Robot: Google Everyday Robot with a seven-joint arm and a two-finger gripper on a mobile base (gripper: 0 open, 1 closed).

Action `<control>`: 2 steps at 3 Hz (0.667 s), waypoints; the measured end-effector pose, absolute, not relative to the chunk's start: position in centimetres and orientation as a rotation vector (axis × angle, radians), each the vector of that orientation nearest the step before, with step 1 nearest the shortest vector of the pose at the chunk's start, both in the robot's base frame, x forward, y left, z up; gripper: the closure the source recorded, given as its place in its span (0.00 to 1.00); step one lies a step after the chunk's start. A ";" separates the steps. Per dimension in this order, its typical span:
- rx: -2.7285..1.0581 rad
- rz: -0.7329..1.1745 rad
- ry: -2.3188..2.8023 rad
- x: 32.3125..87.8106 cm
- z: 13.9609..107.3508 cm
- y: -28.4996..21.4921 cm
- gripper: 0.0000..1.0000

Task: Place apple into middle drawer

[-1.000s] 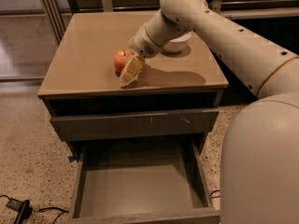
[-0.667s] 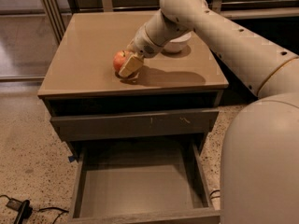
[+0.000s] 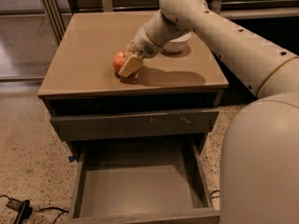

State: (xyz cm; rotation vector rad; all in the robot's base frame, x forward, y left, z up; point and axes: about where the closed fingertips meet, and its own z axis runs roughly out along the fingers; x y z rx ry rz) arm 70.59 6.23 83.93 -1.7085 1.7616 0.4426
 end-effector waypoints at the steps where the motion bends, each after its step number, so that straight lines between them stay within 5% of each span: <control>1: -1.708 0.443 1.762 70.6 83.9 6.2 1.00; 2: -1.721 0.463 1.768 70.7 83.8 6.4 1.00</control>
Offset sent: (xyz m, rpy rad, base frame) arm 0.0034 0.0004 0.0027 -0.0051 0.0445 0.0205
